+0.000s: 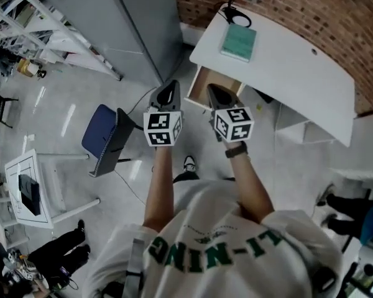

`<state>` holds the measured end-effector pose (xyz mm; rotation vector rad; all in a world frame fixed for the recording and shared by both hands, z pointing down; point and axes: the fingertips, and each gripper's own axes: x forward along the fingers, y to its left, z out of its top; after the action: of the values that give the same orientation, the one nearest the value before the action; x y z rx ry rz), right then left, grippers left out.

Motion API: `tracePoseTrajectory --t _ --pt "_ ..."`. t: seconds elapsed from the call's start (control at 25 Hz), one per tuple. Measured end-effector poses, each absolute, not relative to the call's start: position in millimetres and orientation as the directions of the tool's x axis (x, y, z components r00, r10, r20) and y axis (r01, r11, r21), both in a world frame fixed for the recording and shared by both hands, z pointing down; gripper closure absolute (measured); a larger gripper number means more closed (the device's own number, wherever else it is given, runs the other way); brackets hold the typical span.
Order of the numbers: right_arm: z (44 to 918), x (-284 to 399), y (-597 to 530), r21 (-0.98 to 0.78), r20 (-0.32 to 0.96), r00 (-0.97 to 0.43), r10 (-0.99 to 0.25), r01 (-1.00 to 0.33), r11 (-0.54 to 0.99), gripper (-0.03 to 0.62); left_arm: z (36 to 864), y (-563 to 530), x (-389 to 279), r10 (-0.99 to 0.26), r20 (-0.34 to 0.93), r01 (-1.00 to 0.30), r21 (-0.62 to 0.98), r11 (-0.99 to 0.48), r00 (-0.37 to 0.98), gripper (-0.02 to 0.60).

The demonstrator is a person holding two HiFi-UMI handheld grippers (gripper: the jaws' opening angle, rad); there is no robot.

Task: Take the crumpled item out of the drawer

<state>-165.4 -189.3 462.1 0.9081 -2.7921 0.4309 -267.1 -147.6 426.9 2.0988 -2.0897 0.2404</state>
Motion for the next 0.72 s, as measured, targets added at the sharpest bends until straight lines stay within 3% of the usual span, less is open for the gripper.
tracePoseTrajectory --t 0.36,0.72 --pt "486.1 -106.7 -222.7 -0.219 0.280 -0.593 -0.755 -0.805 0.552 0.589 457.3 -209.9 -214.7 -0.912 0.264 -0.948 0.021 -0.319 0.313 0.586" --pt "554.5 -32.8 -230.0 -0.271 0.423 -0.447 -0.788 -0.892 0.361 0.589 545.1 -234.6 -175.5 -0.806 0.418 -0.904 0.110 -0.413 0.420 0.586"
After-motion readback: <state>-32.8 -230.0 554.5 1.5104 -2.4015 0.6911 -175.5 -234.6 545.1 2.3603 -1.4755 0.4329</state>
